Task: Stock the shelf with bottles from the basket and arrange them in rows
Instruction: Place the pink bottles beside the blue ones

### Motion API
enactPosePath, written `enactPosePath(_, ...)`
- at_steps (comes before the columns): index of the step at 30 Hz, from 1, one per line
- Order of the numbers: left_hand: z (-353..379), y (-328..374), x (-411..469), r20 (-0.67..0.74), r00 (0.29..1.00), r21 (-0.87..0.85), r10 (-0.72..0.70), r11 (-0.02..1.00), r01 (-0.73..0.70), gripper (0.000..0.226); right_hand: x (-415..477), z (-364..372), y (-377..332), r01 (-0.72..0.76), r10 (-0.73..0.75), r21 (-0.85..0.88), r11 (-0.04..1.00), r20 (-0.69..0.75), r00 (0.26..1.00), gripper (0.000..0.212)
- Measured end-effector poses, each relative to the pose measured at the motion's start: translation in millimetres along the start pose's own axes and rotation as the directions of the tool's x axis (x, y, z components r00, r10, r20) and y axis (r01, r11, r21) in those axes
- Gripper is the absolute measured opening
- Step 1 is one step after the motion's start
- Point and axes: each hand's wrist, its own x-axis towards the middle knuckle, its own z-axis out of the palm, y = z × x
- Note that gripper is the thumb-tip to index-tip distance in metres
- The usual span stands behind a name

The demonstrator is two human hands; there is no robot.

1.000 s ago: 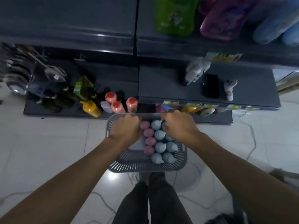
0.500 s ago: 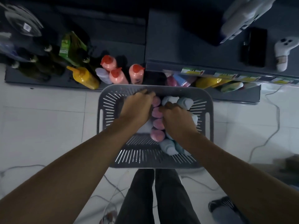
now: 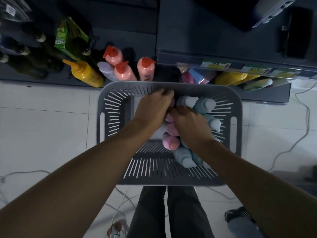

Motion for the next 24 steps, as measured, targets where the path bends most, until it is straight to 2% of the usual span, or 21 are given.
enactPosePath(4,6.9,-1.3,3.1,-0.025,0.999,-0.014,-0.034,0.999,0.033,0.023,-0.9,4.9,2.7,0.02,-0.018,0.023,1.0,-0.077,0.997,0.03)
enactPosePath(12,3.9,-8.6,-8.3,0.018,0.997,-0.101,-0.079,0.992,0.081,0.024,3.5,2.3,-0.9,0.04,-0.039,0.009,0.999,-0.146,0.989,0.035)
enactPosePath(16,-17.8,-9.6,-16.3,0.017,0.996,-0.071,-0.092,0.993,0.093,0.019,1.7,-13.4,-5.8,0.034,-0.022,0.055,0.998,-0.198,0.98,0.028)
enactPosePath(20,-48.8,-6.0,-26.6,0.017,0.994,-0.067,-0.105,0.992,0.106,0.012,-5.2,-37.8,-12.4,0.017,0.0,0.067,0.998,-0.254,0.967,0.011)
enactPosePath(24,-87.3,5.1,-37.7,0.001,0.993,0.003,-0.118,0.993,0.118,0.01,-22.3,-74.1,-18.7,0.021,0.007,0.091,0.996,-0.293,0.956,0.011)
